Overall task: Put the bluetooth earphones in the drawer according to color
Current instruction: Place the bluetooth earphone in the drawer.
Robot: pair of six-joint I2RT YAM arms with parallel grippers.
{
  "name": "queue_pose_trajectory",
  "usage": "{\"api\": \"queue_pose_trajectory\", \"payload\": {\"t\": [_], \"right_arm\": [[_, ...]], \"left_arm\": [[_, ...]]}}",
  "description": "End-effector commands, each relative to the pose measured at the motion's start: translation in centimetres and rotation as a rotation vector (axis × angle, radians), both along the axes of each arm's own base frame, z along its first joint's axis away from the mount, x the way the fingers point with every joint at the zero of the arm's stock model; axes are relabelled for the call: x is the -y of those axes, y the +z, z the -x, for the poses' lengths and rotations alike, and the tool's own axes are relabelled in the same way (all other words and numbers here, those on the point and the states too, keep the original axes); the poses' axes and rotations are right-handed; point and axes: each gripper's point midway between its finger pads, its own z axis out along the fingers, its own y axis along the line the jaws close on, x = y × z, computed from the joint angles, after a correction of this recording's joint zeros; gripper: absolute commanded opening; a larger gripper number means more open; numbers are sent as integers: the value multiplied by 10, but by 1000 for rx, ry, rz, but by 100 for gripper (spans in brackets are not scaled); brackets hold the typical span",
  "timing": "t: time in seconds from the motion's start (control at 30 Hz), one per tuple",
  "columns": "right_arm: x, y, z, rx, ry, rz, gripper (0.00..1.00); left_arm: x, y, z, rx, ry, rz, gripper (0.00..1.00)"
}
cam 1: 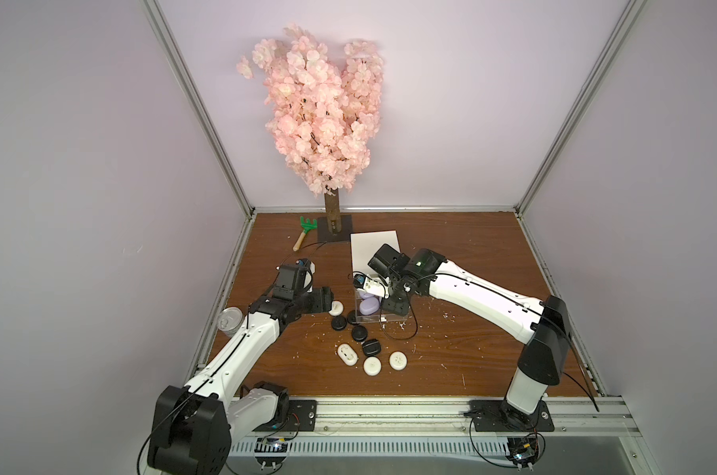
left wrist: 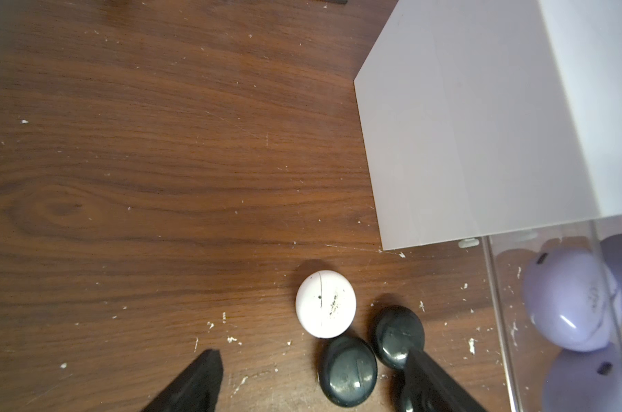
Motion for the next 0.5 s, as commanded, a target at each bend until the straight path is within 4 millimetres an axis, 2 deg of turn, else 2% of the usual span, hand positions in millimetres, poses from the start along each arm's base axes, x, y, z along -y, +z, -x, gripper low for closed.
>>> {"api": "queue_pose_trajectory", "payload": {"t": [0.0, 0.47], "right_arm": [[2, -3, -1, 14, 17, 21, 47], [3, -18, 1, 3, 29, 38, 51]], "left_arm": [[-3, 0, 0, 4, -1, -1, 84], [-4, -1, 1, 3, 1, -4, 84]]}}
